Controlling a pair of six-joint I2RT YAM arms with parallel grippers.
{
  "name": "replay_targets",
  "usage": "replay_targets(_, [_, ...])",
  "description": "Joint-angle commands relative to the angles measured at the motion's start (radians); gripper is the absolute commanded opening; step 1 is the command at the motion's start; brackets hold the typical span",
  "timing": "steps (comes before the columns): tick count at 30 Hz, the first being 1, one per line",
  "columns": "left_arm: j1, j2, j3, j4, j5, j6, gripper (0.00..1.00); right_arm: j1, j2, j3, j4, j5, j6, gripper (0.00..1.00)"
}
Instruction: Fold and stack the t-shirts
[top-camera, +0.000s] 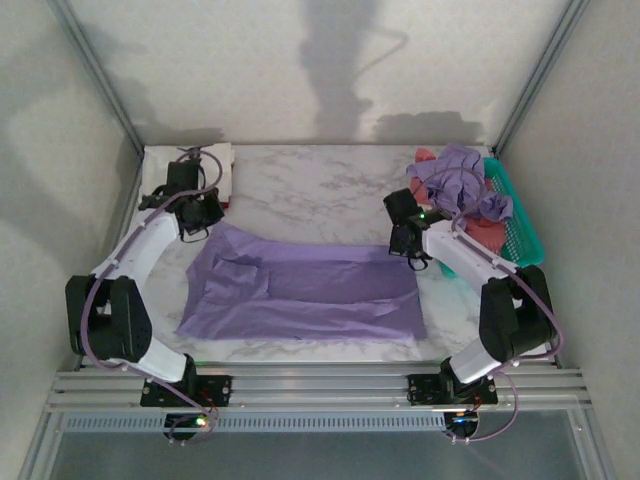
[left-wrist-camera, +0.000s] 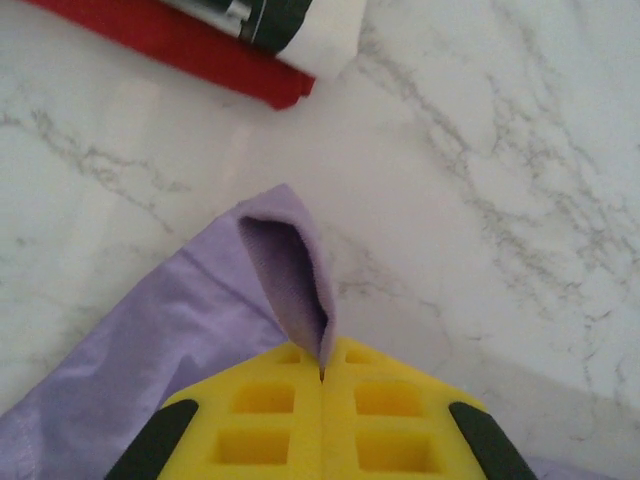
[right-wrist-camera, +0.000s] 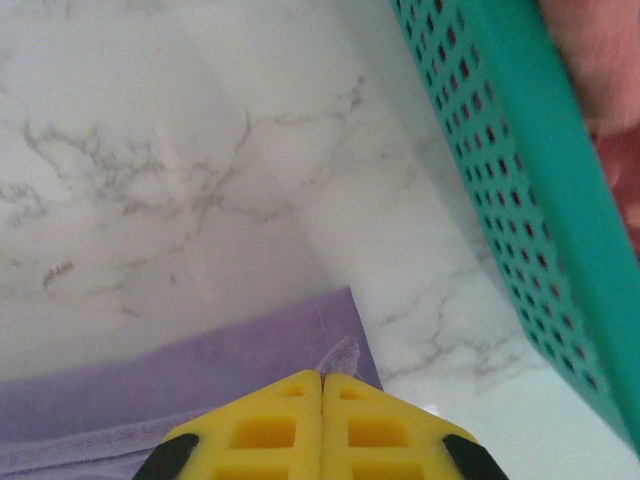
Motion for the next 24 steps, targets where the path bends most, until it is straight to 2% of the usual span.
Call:
replay_targets(1, [0.008,-0.060,-0.061,-0.009,0.007,0.002,0.00,0.034,-0.045,-0.066,-0.029,0.007,0.062,0.00])
replay_targets(3, [0.008,-0.083,-0.098,-0.003,0.007,-0.004,0.00,0.047,-0.049,-0.096,-0.037,-0.002,0.079,0.02])
replay_targets(6, [0.010,-0.116,-0.156,0.012,0.024,-0.016,0.00,0.079,-0.065,-0.134,-0.061,0.021,0.110,0.15])
replay_targets(10, [0.006,-0.152,-0.224,0.031,0.055,-0.031,0.00,0.112,-0.154,-0.185,-0.072,0.047,0.143,0.42])
replay_targets(11, [0.005,-0.159,-0.237,0.030,0.057,-0.032,0.00,0.113,-0.179,-0.188,-0.081,0.049,0.149,0.45])
replay_targets(15, [0.007,-0.188,-0.258,0.007,0.043,-0.029,0.00,0.113,-0.254,-0.182,-0.104,0.049,0.135,0.48])
replay_targets(18, [0.007,-0.194,-0.264,-0.002,0.045,-0.029,0.00,0.114,-0.238,-0.157,-0.107,0.010,0.105,0.49])
replay_targets(24, [0.005,-0.220,-0.258,-0.028,0.059,-0.061,0.00,0.115,-0.168,-0.114,-0.042,-0.167,0.089,0.49])
